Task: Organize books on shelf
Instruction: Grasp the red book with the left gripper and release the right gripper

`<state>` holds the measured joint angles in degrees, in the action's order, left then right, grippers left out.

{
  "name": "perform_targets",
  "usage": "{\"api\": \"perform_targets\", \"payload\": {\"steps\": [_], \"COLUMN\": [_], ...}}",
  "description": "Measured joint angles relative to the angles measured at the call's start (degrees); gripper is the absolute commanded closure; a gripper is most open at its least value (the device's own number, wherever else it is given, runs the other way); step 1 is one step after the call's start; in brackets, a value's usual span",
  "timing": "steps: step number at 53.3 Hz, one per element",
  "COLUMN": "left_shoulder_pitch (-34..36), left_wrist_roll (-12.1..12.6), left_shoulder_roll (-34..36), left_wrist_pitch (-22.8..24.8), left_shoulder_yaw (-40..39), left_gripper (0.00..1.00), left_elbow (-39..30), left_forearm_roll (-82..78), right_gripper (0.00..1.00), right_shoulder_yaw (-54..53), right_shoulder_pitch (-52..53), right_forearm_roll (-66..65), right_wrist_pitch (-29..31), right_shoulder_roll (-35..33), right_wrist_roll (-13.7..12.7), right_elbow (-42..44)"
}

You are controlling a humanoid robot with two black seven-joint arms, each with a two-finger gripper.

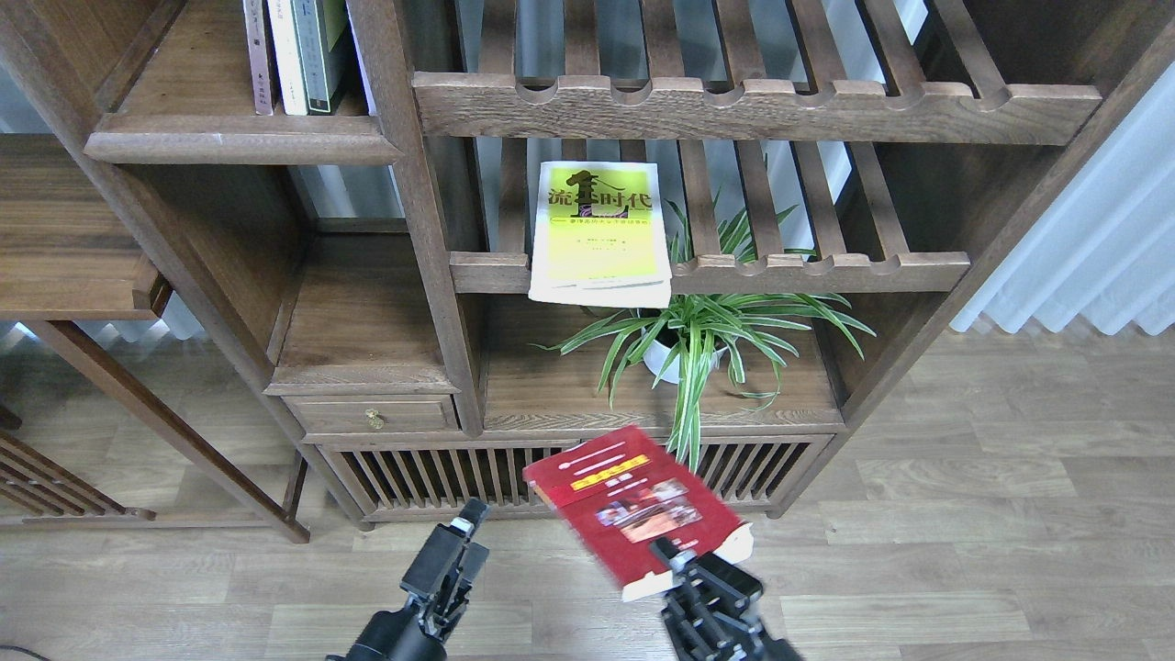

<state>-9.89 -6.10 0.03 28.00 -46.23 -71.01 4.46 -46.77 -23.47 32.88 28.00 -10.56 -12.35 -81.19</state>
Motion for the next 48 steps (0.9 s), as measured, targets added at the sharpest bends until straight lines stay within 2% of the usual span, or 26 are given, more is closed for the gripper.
{"api": "perform_targets", "payload": {"steps": [19,21,23,27,29,32,48], "left_shoulder_pitch": [-0.1,-0.1,-0.2,-0.3,-0.4,-1.1,-1.9], "left_wrist_roll": [-0.1,-0.1,-0.1,-0.2,-0.2,-0.2,-0.1], "left_shoulder_roll": [0.0,0.0,0.0,0.0,0.0,0.0,0.0], "left_wrist_pitch": [0.0,0.0,0.0,0.0,0.0,0.0,0.0], "left_shoulder_yaw": [1.2,1.4,1.7,2.2,2.5,2.8,3.2], "left_gripper": [0.02,0.05,0.10,0.26,0.40,0.55,0.91], "left_elbow": [0.7,0.7,0.8,0.9,1.0,1.0,2.4], "left_forearm_roll": [0.1,0.1,0.1,0.1,0.1,0.1,0.6], "right_gripper": [0.86,0.86,0.85,0.85,0.85,0.85,0.85], "right_shoulder_yaw": [4.1,4.2,4.3,4.8,5.1,5.3,5.4], "right_shoulder_pitch": [-0.8,-0.8,-0.9,-1.0,-1.0,-1.2,-1.5], "right_forearm_roll": [-1.4,-1.6,-1.7,-1.9,-2.0,-2.0,-2.6], "right_wrist_pitch": [0.0,0.0,0.0,0.0,0.0,0.0,0.0], "right_shoulder_roll": [0.2,0.2,0.3,0.3,0.3,0.3,0.6], "right_wrist_roll": [-2.3,-2.4,-2.4,-2.4,-2.4,-2.5,-2.5], "right_elbow": [-0.1,-0.1,-0.1,-0.1,-0.1,-0.1,-0.1]}}
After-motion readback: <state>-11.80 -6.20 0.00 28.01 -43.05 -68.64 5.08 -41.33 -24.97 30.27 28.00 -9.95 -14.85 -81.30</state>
